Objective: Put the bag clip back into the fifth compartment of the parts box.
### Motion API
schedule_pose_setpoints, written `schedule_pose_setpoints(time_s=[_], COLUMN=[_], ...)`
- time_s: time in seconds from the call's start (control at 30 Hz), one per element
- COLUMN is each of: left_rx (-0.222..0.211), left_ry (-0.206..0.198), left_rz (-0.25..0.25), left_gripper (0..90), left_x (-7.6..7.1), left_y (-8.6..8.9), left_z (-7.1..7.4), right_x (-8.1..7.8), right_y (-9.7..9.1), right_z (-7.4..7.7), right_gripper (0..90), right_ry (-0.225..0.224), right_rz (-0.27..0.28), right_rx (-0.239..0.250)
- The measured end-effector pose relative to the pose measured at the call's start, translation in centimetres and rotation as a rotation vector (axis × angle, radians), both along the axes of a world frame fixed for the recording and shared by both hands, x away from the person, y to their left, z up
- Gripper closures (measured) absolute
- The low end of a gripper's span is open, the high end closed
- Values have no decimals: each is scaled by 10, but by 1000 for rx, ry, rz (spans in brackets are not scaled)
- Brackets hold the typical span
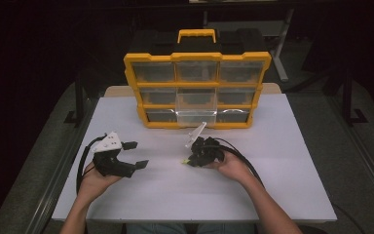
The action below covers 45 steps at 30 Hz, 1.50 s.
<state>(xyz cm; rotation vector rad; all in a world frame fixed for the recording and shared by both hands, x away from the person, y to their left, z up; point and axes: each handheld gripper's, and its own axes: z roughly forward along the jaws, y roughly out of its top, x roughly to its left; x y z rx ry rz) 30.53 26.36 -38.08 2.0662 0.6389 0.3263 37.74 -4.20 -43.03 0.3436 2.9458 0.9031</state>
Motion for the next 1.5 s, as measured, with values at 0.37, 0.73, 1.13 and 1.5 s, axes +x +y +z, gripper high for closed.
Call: schedule_pose_setpoints(time_s=[0.37,0.73,1.13,1.5], left_rx=[0,-6,-7,-22], left_ry=[15,23,11,1], left_rz=[3,17,22,28], left_gripper=[205,203,203,202], left_x=[2,2,2,3], left_y=[2,3,5,7], left_z=[-3,-5,-4,-3], right_x=[-5,-10,-9,-7], right_y=[-4,-11,-11,-17], right_z=[12,36,60,85], right_gripper=[765,765,764,765], right_ry=[9,38,48,55], right_rz=[5,18,38,40], right_rx=[18,99,116,155])
